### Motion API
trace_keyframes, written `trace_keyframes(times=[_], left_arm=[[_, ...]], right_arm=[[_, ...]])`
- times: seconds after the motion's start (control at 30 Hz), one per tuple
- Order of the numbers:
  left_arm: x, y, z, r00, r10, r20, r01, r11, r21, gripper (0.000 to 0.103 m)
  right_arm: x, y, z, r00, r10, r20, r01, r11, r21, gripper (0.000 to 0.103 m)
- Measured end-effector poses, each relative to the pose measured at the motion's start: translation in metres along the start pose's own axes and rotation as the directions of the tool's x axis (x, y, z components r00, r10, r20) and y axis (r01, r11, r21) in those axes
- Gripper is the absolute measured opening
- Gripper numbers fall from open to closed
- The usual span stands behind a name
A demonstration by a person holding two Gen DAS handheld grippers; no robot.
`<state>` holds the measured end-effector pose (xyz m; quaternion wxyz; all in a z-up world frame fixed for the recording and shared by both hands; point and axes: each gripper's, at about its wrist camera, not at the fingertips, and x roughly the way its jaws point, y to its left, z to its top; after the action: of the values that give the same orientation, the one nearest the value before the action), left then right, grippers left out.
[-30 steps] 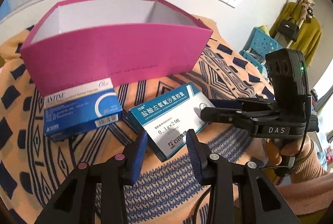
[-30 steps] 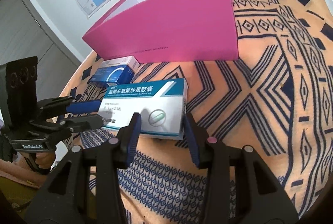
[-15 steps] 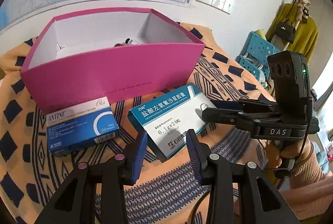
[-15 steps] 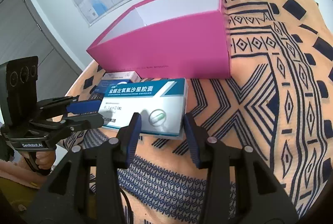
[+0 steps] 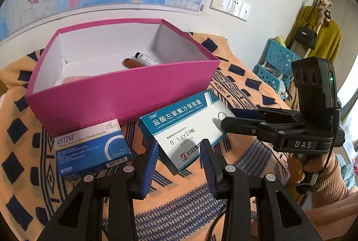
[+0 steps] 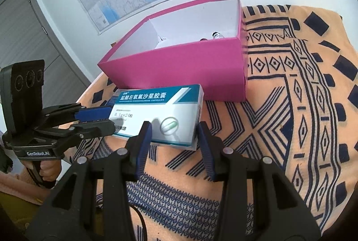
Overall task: Organize rigid objects
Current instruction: 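Lift the medicine box with the right gripper and carry it over the box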
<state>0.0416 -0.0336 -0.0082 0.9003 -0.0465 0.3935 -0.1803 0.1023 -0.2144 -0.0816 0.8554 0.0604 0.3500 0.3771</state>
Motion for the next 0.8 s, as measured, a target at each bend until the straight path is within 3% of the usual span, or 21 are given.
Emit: trace_keyframes(times=[0.8], left_arm=[[-0.006, -0.002, 0.017, 0.999, 0.017, 0.048, -0.018, 1.000, 0.007, 0.039]], right_arm=[[-0.012, 0.009, 0.018, 0.999, -0.006, 0.052, 0.008, 0.999, -0.045, 0.045]])
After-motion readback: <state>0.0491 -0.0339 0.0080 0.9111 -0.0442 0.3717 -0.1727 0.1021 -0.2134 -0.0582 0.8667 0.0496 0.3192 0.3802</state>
